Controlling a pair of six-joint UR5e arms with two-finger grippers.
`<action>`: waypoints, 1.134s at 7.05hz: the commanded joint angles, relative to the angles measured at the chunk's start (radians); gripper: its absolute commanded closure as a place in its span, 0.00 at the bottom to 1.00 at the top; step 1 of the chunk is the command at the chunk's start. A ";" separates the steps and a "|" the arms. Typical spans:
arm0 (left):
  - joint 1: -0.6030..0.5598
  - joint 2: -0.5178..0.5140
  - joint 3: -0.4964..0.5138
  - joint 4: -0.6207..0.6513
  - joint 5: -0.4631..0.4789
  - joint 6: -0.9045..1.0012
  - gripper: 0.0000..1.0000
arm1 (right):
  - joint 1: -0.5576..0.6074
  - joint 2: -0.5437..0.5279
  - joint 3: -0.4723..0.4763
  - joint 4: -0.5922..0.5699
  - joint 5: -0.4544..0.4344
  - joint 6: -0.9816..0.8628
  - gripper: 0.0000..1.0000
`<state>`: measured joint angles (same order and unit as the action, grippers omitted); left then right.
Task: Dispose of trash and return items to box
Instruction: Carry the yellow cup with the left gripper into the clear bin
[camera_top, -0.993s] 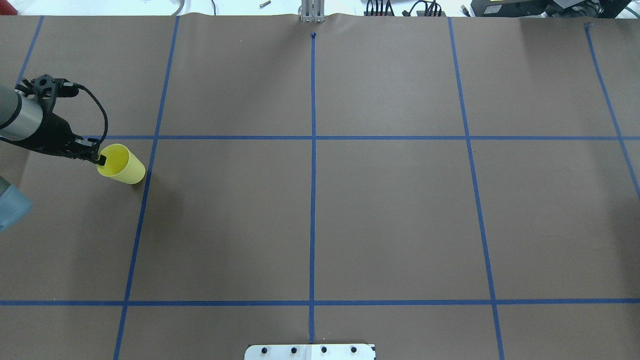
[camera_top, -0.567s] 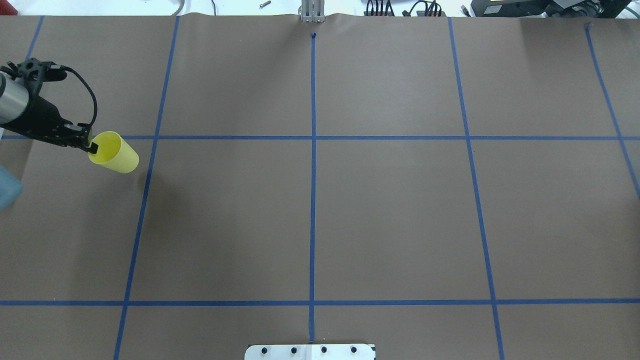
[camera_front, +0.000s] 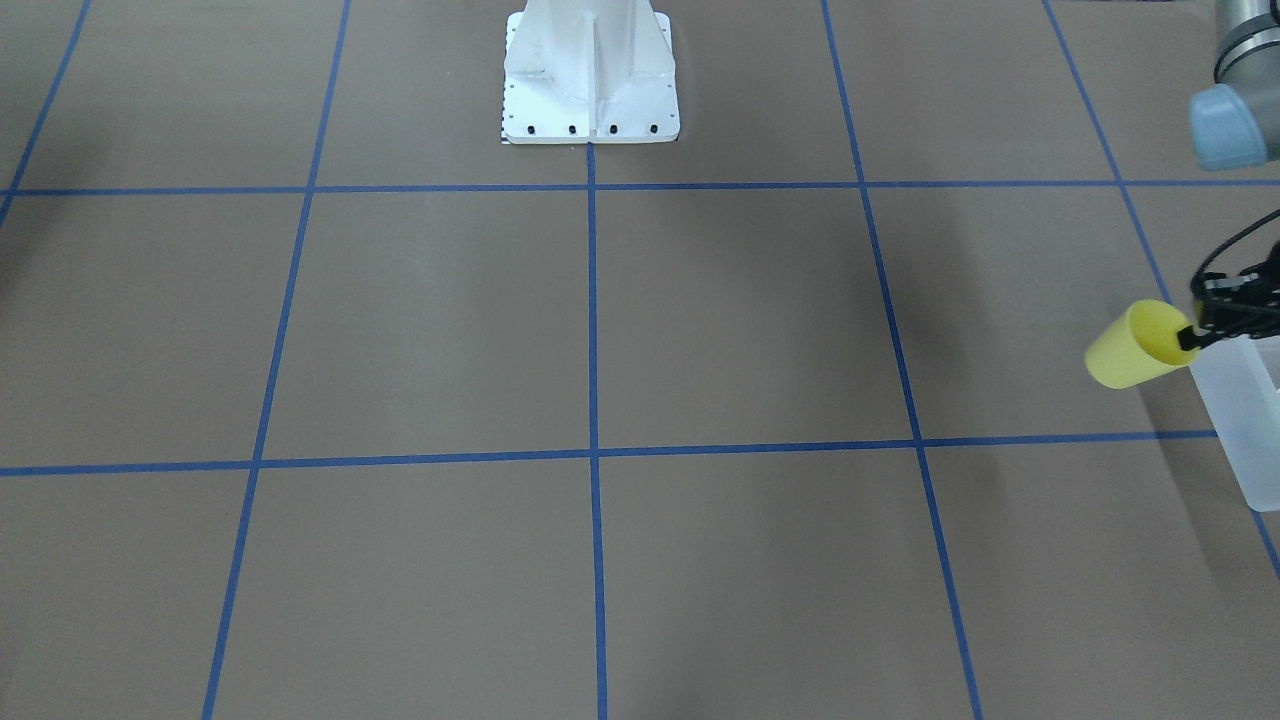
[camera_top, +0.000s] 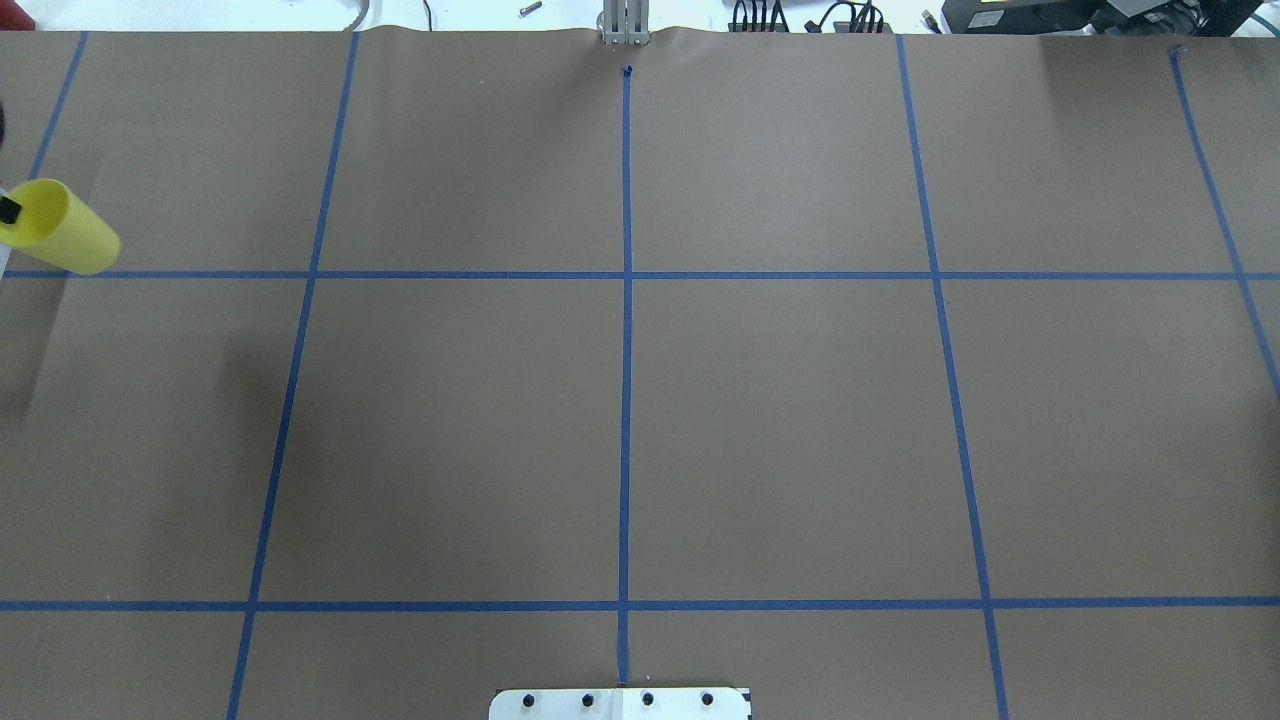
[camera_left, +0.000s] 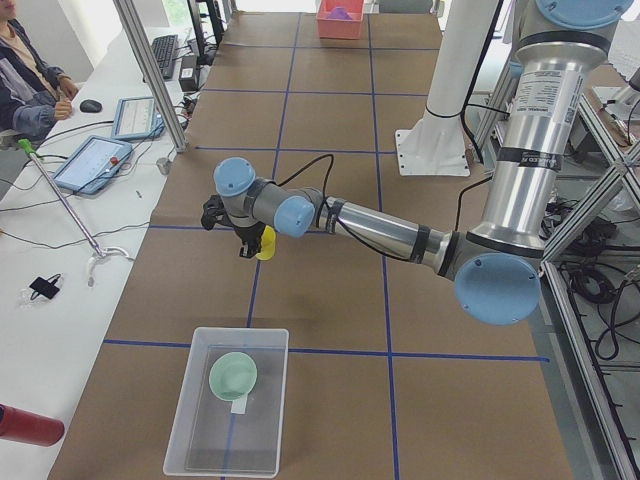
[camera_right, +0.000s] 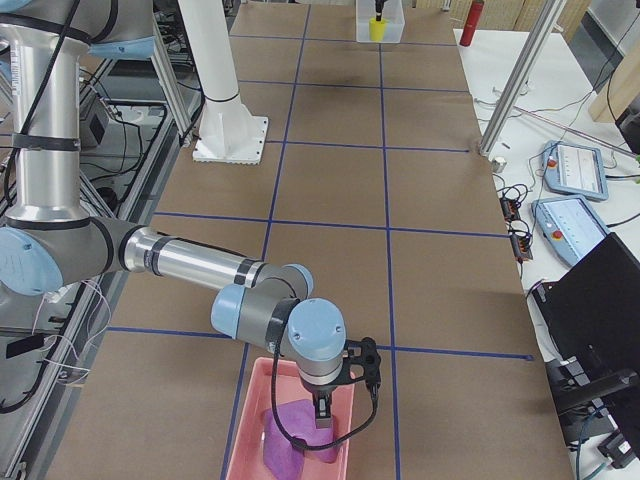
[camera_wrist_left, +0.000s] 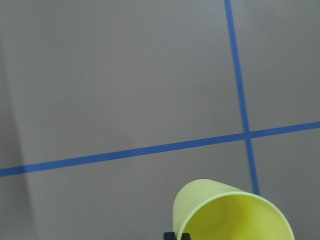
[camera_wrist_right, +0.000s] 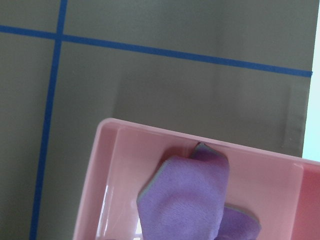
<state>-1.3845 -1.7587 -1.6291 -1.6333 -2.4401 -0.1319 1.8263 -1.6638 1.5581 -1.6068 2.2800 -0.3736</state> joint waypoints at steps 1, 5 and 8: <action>-0.181 -0.050 0.197 0.084 0.001 0.391 1.00 | -0.076 0.002 0.092 -0.001 0.070 0.198 0.00; -0.315 -0.131 0.645 -0.119 0.003 0.679 1.00 | -0.217 0.001 0.227 0.001 0.174 0.434 0.00; -0.318 -0.153 0.886 -0.346 0.018 0.673 1.00 | -0.376 0.001 0.373 0.002 0.177 0.710 0.00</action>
<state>-1.7006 -1.9064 -0.8370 -1.8953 -2.4333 0.5408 1.5207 -1.6628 1.8675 -1.6049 2.4552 0.2136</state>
